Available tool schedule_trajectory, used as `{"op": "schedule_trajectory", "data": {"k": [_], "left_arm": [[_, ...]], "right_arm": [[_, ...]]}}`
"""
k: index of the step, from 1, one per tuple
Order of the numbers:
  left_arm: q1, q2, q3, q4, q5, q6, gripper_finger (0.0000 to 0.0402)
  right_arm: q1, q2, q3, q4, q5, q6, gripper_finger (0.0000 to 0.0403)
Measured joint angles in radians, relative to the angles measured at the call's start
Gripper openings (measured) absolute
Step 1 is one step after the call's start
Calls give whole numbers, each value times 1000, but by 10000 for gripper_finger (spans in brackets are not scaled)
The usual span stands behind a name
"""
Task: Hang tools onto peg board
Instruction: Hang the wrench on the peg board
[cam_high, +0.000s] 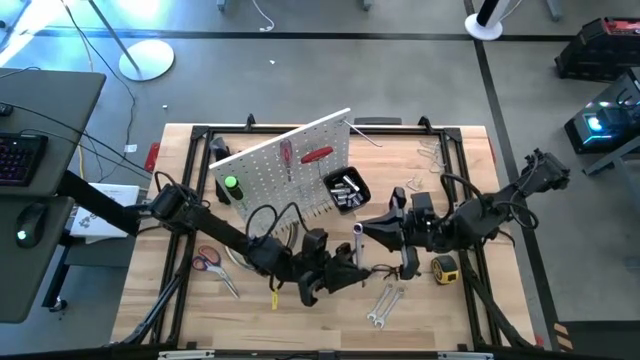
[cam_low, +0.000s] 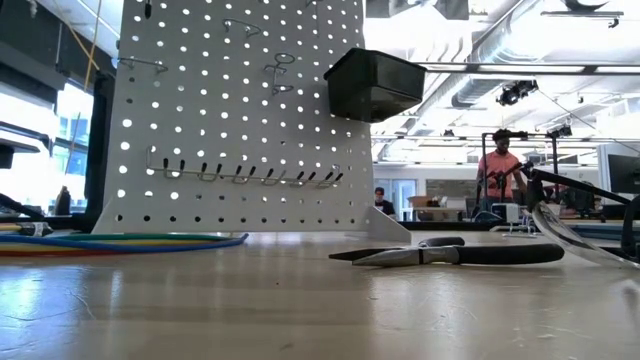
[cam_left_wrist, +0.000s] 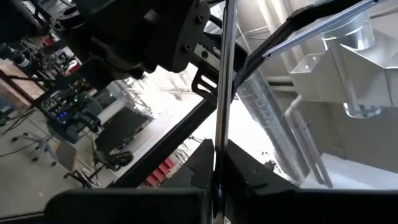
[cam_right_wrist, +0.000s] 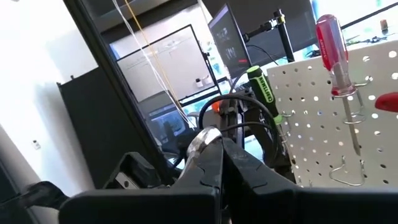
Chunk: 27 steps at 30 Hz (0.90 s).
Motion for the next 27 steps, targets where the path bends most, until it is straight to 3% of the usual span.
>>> {"op": "schedule_trajectory", "data": {"k": [7,16,19,23,27], "left_arm": [[0,0,0,-7,22,2,5],[2,1,0,-10,3,-7,5],[2,1,0,-10,-15,14,5],[5,1,-1,-43,-110,84,4],[21,4,58,-246,-198,146,4]], "right_arm": [[7,0,0,-5,-6,28,16],[14,-29,0,-131,47,102,152],[23,-67,0,-177,48,85,181],[56,-142,1,-226,44,65,187],[93,-211,1,-300,55,72,179]]}}
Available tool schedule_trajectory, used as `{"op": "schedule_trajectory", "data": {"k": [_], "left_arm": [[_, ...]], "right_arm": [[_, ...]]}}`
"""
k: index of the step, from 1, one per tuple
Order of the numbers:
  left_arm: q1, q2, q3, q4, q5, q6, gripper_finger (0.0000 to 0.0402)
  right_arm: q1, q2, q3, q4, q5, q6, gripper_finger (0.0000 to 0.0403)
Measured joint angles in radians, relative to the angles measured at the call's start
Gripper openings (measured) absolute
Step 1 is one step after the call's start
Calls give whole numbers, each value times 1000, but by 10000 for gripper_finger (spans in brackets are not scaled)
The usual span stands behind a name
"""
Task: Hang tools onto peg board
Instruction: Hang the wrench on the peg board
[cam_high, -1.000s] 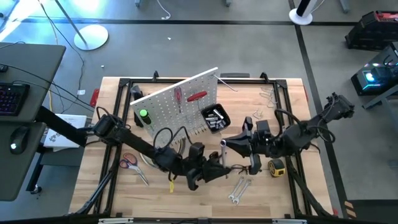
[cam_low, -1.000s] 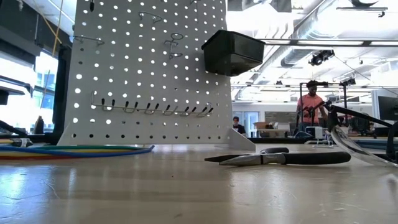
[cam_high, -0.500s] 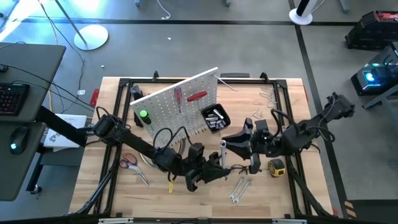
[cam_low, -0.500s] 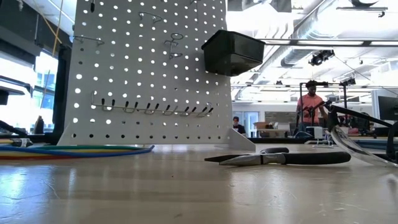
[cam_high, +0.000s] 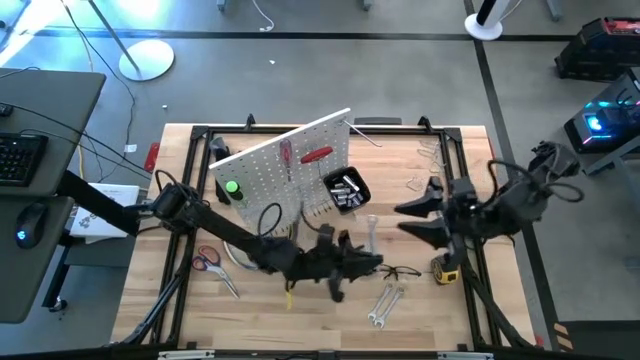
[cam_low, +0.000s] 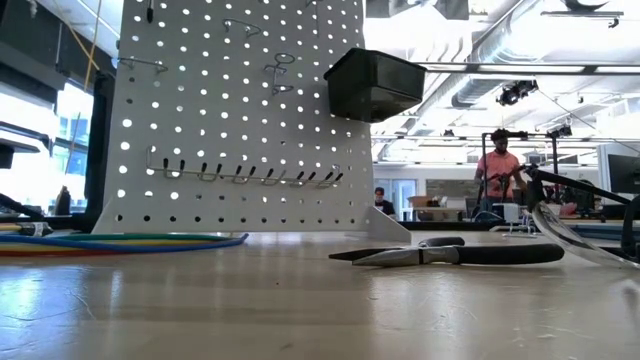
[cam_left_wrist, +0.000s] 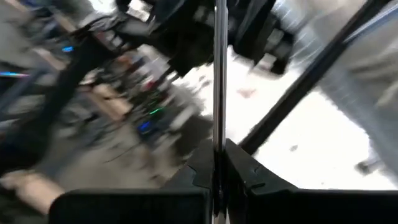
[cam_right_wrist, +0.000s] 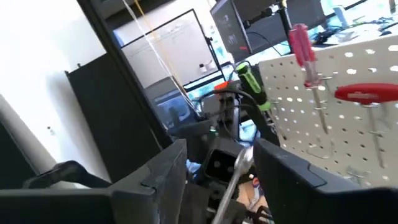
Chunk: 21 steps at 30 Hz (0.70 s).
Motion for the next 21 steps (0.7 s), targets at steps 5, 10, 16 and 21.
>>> {"op": "schedule_trajectory", "data": {"k": [5,10,16,21], "left_arm": [[51,0,194,-446,3,59,4],[92,-2,291,-516,-91,195,4],[167,4,302,-554,-128,172,4],[223,20,301,-544,-141,134,4]], "right_arm": [[40,-35,0,-66,72,19,166],[59,-38,0,-70,126,17,158],[78,-39,0,5,238,-56,158],[84,-45,0,76,238,-123,158]]}}
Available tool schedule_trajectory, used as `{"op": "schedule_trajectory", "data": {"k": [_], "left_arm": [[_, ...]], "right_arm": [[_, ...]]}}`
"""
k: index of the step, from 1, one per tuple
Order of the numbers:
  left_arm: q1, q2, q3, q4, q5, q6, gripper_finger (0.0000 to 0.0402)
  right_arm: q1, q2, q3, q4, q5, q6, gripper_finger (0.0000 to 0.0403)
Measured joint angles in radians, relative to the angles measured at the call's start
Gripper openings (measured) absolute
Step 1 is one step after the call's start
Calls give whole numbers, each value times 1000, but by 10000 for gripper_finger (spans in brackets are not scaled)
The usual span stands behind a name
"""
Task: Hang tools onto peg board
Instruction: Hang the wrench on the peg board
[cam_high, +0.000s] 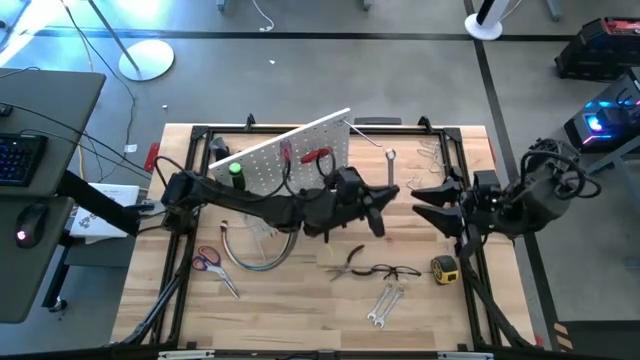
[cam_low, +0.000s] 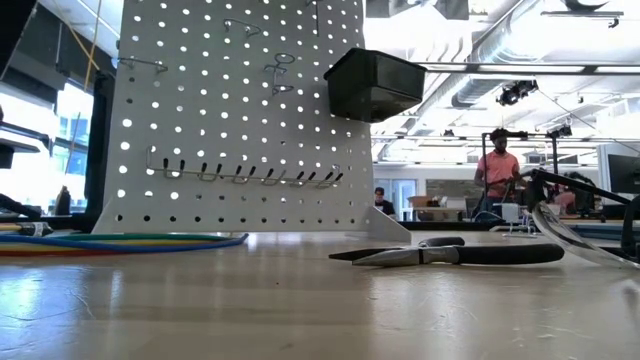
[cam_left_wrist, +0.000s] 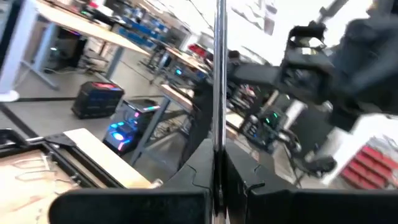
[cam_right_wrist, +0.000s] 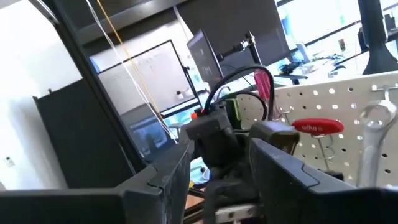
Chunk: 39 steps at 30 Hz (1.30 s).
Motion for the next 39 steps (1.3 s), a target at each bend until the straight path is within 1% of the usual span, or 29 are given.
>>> {"op": "schedule_trajectory", "data": {"k": [4,7,10,13,18,22,25,30,33,39], "left_arm": [[13,0,0,0,-52,3,4],[7,0,0,0,-71,23,4],[-2,0,0,-4,-92,-2,4],[-1,0,0,-9,-97,-42,4],[16,0,0,4,-115,-55,4],[29,0,0,-42,-80,-117,4],[27,0,0,-72,-108,-133,4],[27,0,0,-64,-154,-129,4],[27,0,0,-64,-203,-142,18],[27,0,0,-63,-247,-96,70]], "right_arm": [[0,0,0,-1,1,1,158],[0,0,0,-1,1,1,158],[0,0,0,-1,0,1,158],[0,0,0,-1,0,1,158],[0,0,0,-1,0,1,159],[0,0,0,-1,0,11,159],[0,0,0,-1,-3,11,159],[0,0,0,-3,-4,24,159],[0,0,0,-4,-4,30,159],[0,0,0,-9,-13,54,159]]}}
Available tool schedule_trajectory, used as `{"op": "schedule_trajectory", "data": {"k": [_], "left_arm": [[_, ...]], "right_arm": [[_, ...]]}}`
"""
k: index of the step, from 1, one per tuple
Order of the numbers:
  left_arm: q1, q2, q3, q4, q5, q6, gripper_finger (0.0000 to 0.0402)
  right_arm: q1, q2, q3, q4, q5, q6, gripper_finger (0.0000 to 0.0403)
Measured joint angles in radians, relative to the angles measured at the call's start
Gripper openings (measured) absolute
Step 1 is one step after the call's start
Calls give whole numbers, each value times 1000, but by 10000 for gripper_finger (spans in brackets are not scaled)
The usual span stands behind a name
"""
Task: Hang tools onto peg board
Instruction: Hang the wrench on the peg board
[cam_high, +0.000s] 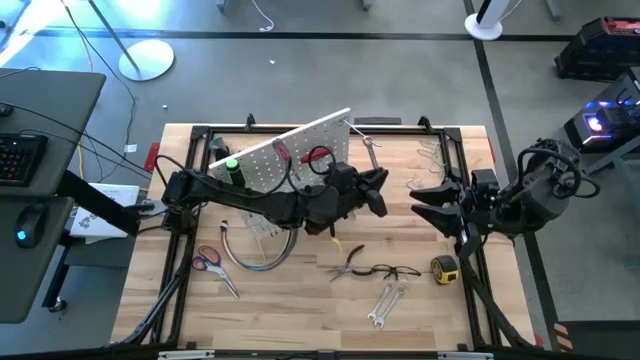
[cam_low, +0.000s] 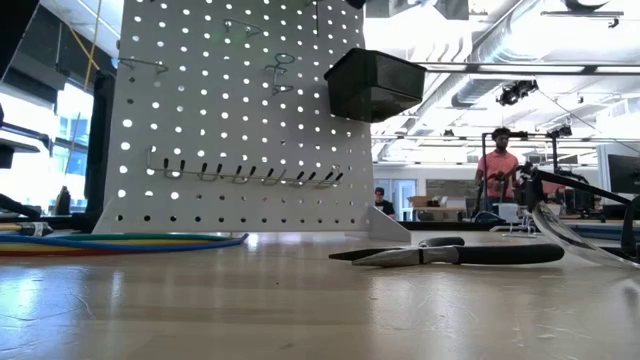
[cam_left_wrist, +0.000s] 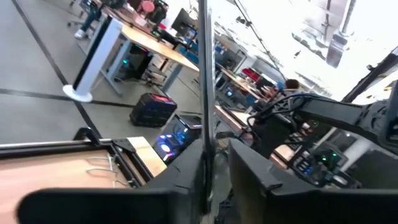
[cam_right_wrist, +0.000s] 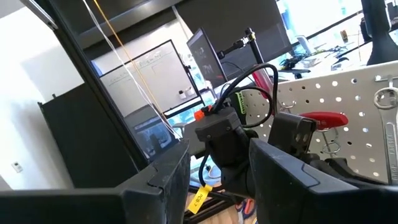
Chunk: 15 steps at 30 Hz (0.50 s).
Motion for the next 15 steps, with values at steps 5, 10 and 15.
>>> {"op": "schedule_trajectory", "data": {"k": [5,10,15], "left_arm": [[-1,0,0,0,-8,18,111],[-13,-17,0,-91,3,20,149],[-20,-52,0,-236,-7,-7,173]], "right_arm": [[0,0,0,0,-12,0,159],[0,0,0,0,-21,3,159],[0,0,0,0,-29,22,159]]}}
